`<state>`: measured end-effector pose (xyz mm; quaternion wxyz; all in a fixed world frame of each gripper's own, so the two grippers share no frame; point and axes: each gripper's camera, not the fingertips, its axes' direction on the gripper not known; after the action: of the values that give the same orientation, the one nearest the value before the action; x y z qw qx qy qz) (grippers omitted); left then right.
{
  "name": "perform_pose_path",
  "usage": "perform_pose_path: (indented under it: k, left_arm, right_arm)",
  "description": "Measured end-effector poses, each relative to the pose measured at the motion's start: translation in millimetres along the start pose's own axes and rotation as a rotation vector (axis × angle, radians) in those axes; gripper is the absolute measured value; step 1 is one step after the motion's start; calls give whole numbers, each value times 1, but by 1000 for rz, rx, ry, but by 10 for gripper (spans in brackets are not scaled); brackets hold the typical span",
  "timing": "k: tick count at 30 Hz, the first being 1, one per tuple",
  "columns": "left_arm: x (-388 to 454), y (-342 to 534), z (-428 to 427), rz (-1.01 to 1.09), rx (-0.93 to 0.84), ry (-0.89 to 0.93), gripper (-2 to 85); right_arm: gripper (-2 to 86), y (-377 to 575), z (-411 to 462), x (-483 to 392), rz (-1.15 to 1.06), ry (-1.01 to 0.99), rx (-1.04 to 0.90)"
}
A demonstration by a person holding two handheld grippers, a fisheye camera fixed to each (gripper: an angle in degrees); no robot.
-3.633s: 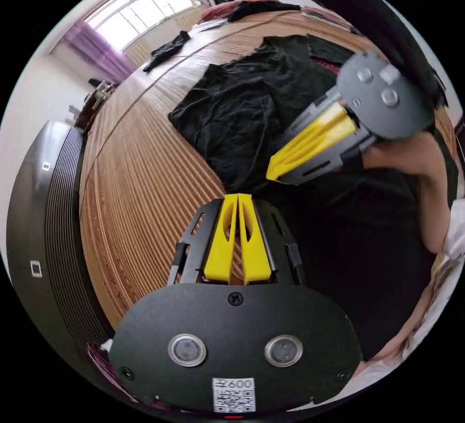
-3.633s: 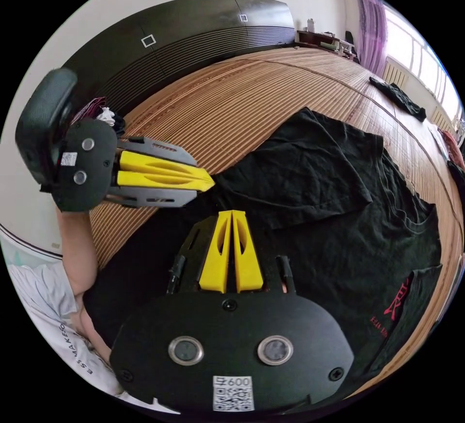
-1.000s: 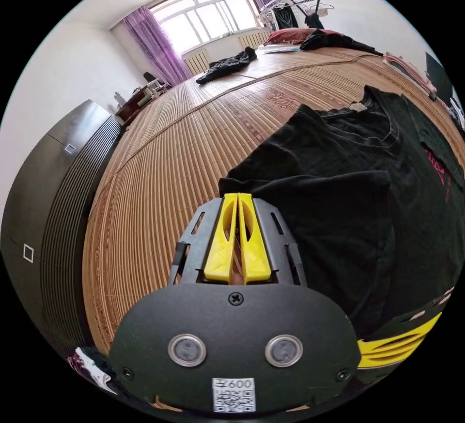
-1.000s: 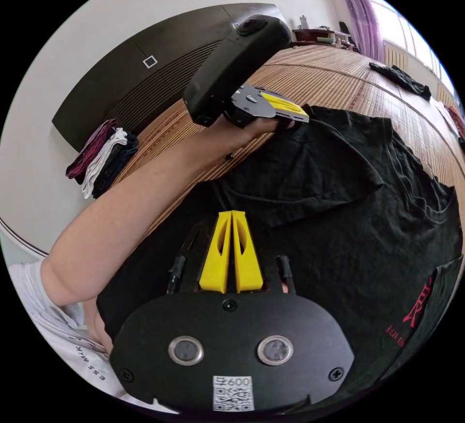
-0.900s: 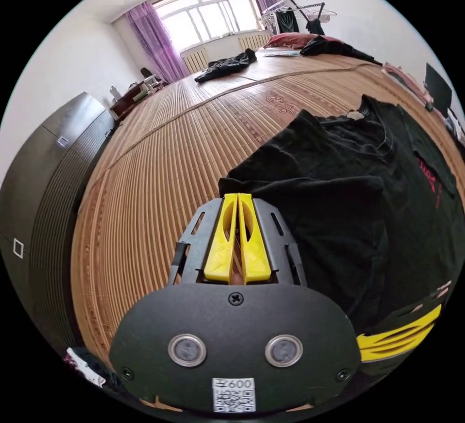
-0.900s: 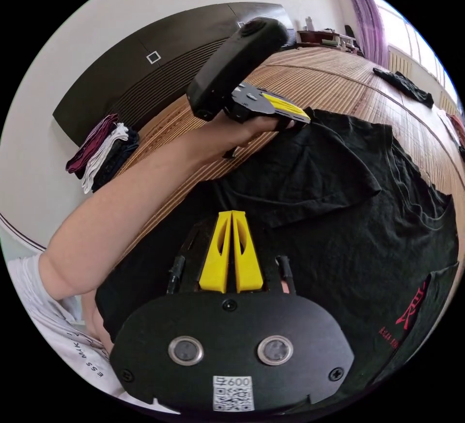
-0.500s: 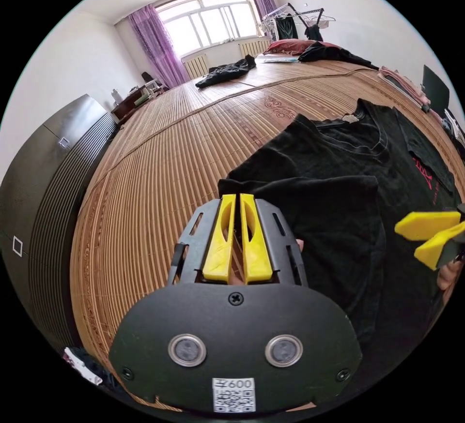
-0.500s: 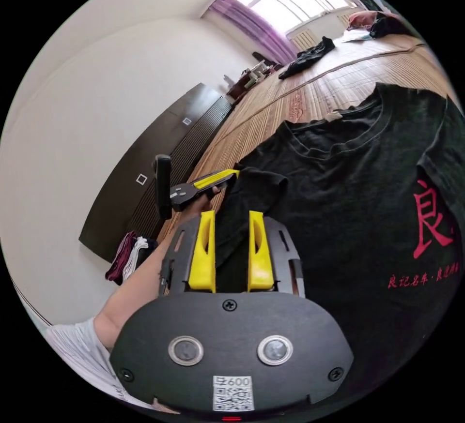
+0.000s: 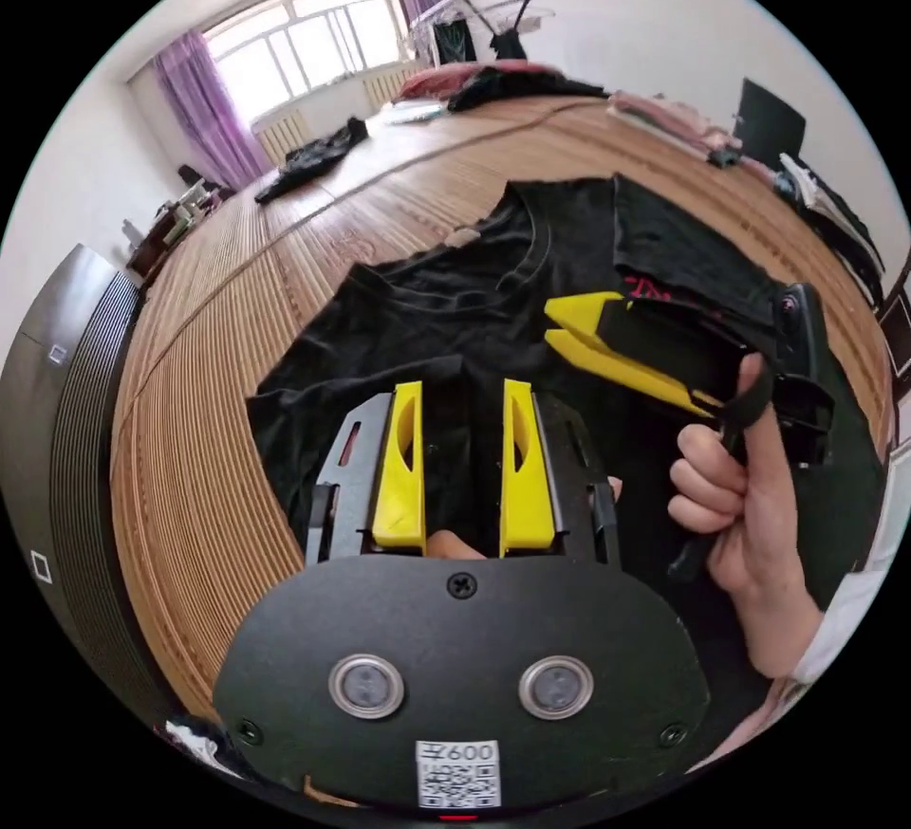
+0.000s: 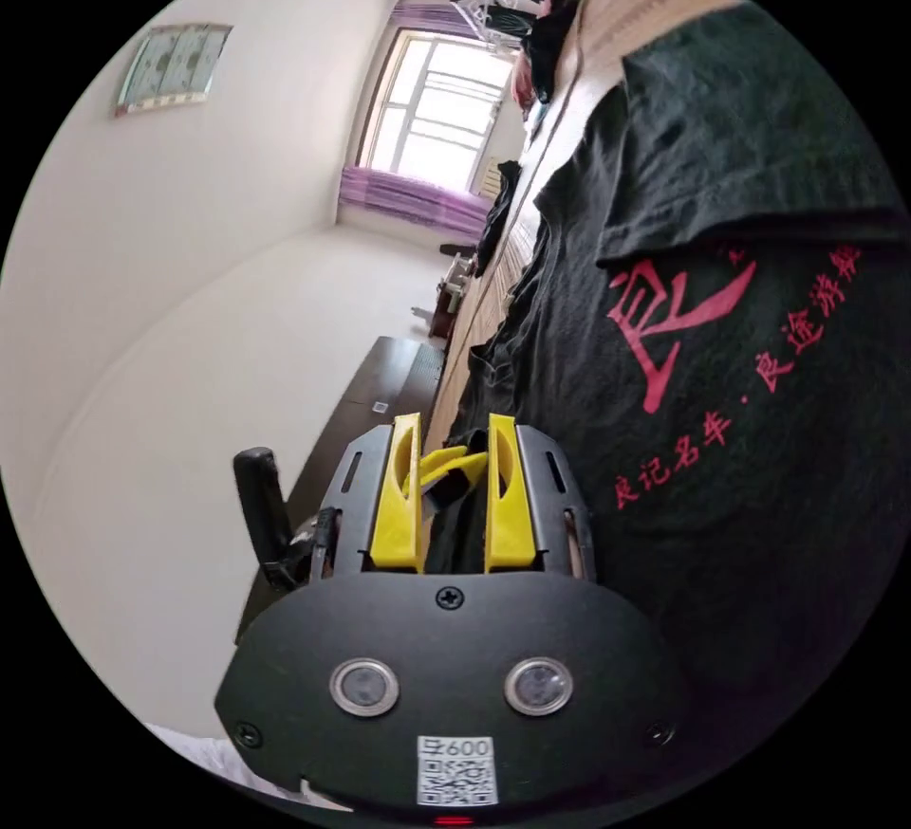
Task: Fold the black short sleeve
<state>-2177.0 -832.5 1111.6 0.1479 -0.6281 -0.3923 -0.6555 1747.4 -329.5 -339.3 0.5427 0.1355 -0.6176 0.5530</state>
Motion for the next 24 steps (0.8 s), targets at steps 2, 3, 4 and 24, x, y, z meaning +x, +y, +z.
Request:
perform_pose_path:
  k: [2, 3, 4, 24]
  left_arm:
    - [3, -5, 6, -50, 38, -42, 94]
    - [2, -7, 9, -55, 35, -42, 90]
    - [0, -9, 12, -63, 34, -19, 81]
    - [-47, -3, 24, -102, 117, 109, 19]
  right_arm:
    - [84, -15, -4, -10, 2, -17, -25]
    - [83, -18, -4, -14, -6, -8, -31]
    - [82, -23, -3, -23, -21, 11, -45]
    - [-7, -62, -12, -50, 47, 47, -67]
